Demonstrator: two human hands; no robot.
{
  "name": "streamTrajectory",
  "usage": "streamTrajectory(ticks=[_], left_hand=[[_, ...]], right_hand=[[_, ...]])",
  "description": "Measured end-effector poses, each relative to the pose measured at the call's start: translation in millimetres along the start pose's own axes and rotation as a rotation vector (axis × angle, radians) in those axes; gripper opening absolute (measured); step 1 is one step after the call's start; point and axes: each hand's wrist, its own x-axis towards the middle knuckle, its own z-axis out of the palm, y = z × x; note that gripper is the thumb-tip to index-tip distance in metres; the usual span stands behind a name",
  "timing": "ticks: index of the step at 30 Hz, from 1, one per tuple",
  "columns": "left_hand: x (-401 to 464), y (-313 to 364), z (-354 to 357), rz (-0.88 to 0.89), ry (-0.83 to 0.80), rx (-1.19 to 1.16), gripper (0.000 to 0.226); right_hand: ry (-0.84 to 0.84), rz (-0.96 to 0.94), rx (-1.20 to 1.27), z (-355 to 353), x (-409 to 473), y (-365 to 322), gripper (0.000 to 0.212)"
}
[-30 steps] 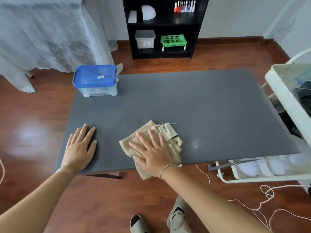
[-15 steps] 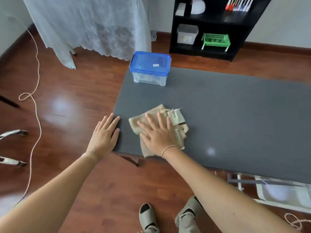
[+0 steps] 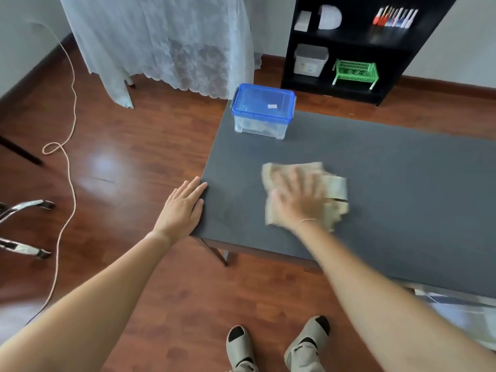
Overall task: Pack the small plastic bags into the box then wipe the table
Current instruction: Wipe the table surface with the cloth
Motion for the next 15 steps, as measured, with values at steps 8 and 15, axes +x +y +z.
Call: streamTrajectory(ticks=[8,15], left_hand=[[0.9,-14.0,-17.5,-0.048,0.039,-0.055,0.046],[-4.6,-3.4,0.1,0.05,-0.007,0.031,0.048]], right_hand=[[-0.04,-0.638,-0.104,14.3,-54.5,-5.4,0.048],[-0.019,0.345,0.038,-28.8,9.8,103.3,0.053]])
